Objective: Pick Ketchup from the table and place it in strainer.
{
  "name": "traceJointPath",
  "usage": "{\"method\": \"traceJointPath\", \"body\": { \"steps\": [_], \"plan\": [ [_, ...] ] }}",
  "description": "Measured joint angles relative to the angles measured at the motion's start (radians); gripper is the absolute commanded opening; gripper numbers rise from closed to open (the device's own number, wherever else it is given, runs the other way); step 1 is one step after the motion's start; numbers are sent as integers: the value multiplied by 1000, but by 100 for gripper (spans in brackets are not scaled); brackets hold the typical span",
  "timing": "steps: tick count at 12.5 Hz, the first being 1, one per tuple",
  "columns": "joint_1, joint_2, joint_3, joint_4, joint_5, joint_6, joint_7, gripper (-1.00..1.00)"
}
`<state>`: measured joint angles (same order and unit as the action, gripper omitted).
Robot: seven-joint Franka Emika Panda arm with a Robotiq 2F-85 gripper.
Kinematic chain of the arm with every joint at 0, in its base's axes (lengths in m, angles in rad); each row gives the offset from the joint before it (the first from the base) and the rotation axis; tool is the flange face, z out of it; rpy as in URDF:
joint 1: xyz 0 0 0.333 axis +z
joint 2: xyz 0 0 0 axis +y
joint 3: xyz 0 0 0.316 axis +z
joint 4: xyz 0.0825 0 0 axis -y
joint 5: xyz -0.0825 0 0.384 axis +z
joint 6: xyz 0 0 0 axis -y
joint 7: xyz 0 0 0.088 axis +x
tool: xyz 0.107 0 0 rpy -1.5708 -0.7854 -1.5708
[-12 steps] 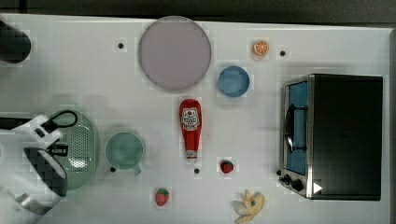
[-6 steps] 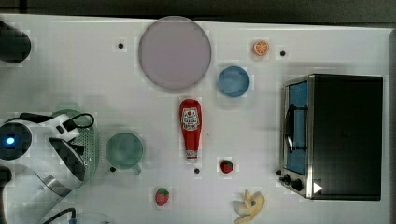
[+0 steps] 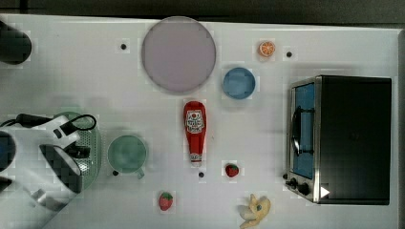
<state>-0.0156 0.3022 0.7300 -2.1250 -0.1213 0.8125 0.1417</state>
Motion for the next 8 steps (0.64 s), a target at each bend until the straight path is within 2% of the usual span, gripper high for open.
{"method": "traceJointPath", "body": {
  "steps": [4,6,8],
  "plan": [
    [-90,-257,-21,2,-6,-161,3,100],
    [-134,-382,-88,18,-4,-232,4,100],
    [-167,-448,-180,61,5,-298,4,100]
  ]
}}
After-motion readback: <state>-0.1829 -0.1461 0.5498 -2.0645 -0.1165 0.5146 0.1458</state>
